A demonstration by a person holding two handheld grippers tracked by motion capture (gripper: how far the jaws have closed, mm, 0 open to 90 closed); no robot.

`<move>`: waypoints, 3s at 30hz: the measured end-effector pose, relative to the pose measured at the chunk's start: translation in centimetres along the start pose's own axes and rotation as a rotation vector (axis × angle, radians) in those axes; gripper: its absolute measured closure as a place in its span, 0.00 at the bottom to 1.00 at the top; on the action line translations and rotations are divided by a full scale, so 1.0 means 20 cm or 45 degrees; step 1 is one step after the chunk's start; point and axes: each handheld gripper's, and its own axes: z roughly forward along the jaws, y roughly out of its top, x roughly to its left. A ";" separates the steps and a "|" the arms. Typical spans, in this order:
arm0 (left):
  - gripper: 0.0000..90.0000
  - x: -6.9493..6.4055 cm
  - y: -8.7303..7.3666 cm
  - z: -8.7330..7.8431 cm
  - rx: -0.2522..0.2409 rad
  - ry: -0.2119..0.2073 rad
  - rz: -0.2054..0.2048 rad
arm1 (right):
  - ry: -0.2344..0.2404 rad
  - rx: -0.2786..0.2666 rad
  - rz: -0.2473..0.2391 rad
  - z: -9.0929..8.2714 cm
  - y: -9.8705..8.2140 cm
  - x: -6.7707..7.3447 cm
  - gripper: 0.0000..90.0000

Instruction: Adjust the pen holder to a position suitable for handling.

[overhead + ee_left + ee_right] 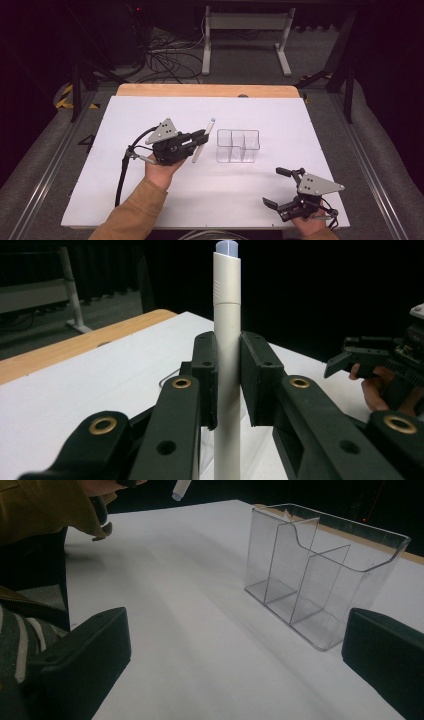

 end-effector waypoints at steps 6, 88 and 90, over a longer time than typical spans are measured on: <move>0.87 -0.02 0.07 0.06 -0.005 -0.022 0.040 | 0.005 -0.001 0.005 0.00 0.00 0.00 0.00; 0.87 0.03 0.06 0.66 -0.049 -0.121 0.070 | 0.059 0.010 0.002 0.01 -0.01 0.00 0.00; 0.87 0.03 0.05 0.66 -0.042 -0.122 0.069 | 0.064 0.011 -0.001 0.02 -0.01 0.00 0.00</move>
